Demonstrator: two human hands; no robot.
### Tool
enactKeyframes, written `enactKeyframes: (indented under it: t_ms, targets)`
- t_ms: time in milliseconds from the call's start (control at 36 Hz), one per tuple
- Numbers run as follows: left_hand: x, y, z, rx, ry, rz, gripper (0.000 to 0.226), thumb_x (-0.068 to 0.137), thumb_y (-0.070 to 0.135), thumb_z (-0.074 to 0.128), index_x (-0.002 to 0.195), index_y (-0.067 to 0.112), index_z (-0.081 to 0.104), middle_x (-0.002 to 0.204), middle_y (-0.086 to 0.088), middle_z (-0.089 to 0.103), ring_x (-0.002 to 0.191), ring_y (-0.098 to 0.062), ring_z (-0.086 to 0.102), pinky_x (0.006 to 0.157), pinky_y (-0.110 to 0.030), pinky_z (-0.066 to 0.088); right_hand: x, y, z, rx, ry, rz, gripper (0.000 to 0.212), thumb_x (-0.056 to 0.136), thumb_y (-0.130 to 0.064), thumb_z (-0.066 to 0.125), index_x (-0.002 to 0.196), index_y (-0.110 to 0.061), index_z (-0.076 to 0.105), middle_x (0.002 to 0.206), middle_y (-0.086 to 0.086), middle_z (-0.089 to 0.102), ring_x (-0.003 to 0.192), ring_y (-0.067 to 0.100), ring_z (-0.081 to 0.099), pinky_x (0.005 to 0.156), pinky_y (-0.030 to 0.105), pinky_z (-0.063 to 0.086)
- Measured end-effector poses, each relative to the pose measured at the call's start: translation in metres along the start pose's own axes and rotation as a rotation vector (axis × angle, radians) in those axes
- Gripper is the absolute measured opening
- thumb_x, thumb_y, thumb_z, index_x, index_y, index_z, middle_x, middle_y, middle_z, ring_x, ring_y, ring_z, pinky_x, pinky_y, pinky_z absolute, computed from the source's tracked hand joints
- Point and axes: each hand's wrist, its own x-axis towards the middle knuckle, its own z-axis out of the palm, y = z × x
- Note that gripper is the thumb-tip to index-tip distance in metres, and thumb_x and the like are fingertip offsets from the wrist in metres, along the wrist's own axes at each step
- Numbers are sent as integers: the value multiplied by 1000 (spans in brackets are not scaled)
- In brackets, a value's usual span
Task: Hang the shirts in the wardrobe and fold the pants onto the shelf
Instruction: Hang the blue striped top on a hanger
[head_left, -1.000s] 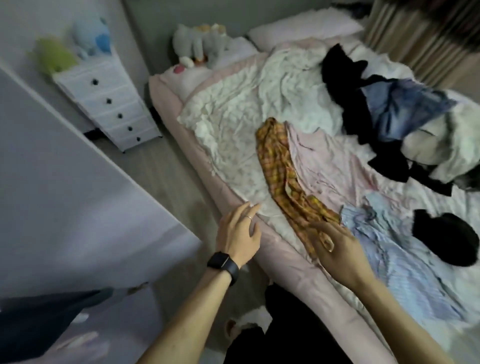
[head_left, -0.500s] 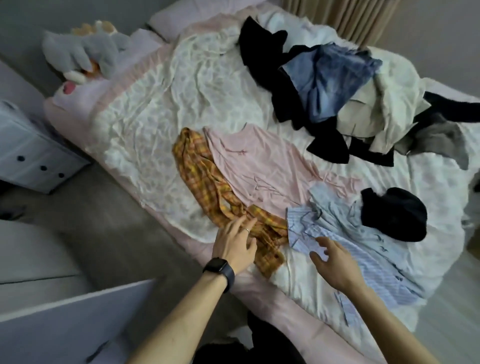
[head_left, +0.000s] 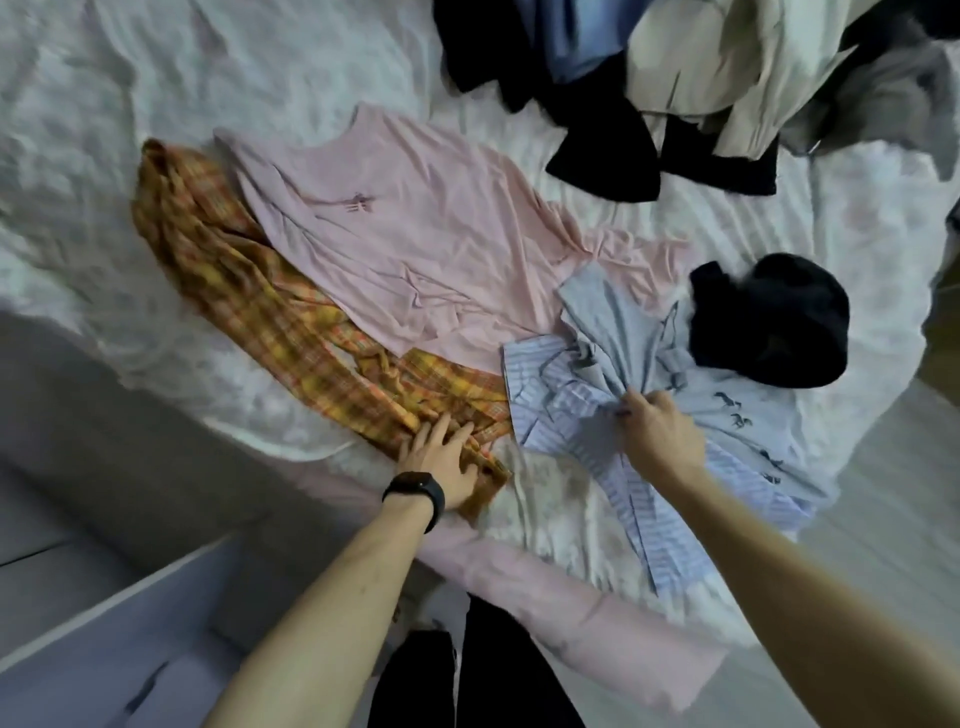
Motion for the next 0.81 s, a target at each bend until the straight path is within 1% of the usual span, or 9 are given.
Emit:
enactKeyframes:
  t_ms: [139,194,278,389,500,583,667,722,806]
  targets:
    - [-35,-2,-24,-148,42,1,63,97,46,49,155,36,29,166,4,14,149,-28,23,119,-45,26,-35,-1,-32,107,161,-38,25,98,-23,54,120,-25,68,144,6,50,95,41,66,69,42,51]
    - [-53,1,-39,-205,76,0,61,98,44,50,155,31,32,164,2,22,147,-27,26,119,-42,28,-53,-6,-48,162,247,-97,27,97,-18,57,120,-22,72,131,8,63,95,41,68,69,43,52]
    - [-85,9,-68,-301,150,39,59,98,41,54,152,27,38,159,1,32,145,-23,31,116,-35,30,-81,-31,-82,316,368,-278,26,86,1,64,106,-9,77,99,17,75,80,41,70,62,43,56]
    - [-137,24,-117,-535,230,160,66,90,40,70,149,27,44,148,4,47,135,-18,48,110,-30,41,-111,-87,-153,564,424,-386,22,87,-12,56,96,-6,75,70,11,70,63,27,64,56,34,43]
    - [-191,29,-168,-828,278,343,61,84,34,81,137,36,51,126,20,58,110,13,56,81,-4,44,-139,-146,-234,841,399,-482,15,86,-16,59,86,-18,74,66,1,70,64,14,64,65,35,51]
    - [-241,14,-214,-824,465,402,47,83,47,78,125,36,59,123,14,64,112,2,58,90,-20,51,-170,-197,-293,930,406,-609,17,84,-24,60,74,-32,72,66,-11,71,67,8,70,68,35,57]
    - [-285,-12,-253,-743,729,388,14,89,36,74,91,41,62,93,24,67,91,7,61,77,-10,48,-198,-241,-335,1079,377,-680,20,85,-27,60,71,-25,73,64,-4,72,64,16,72,67,41,60]
    - [-313,-33,-272,-694,843,376,18,92,27,71,82,38,60,78,24,65,80,4,62,69,-8,46,-215,-262,-353,1185,364,-694,17,80,-29,61,72,-22,75,63,-1,71,60,17,72,60,35,57]
    - [-367,-72,-293,-643,981,301,16,96,29,66,83,36,59,77,12,67,79,-5,66,73,-27,53,-250,-295,-368,1276,333,-702,16,75,-28,63,72,-22,78,64,2,73,63,19,73,57,26,53]
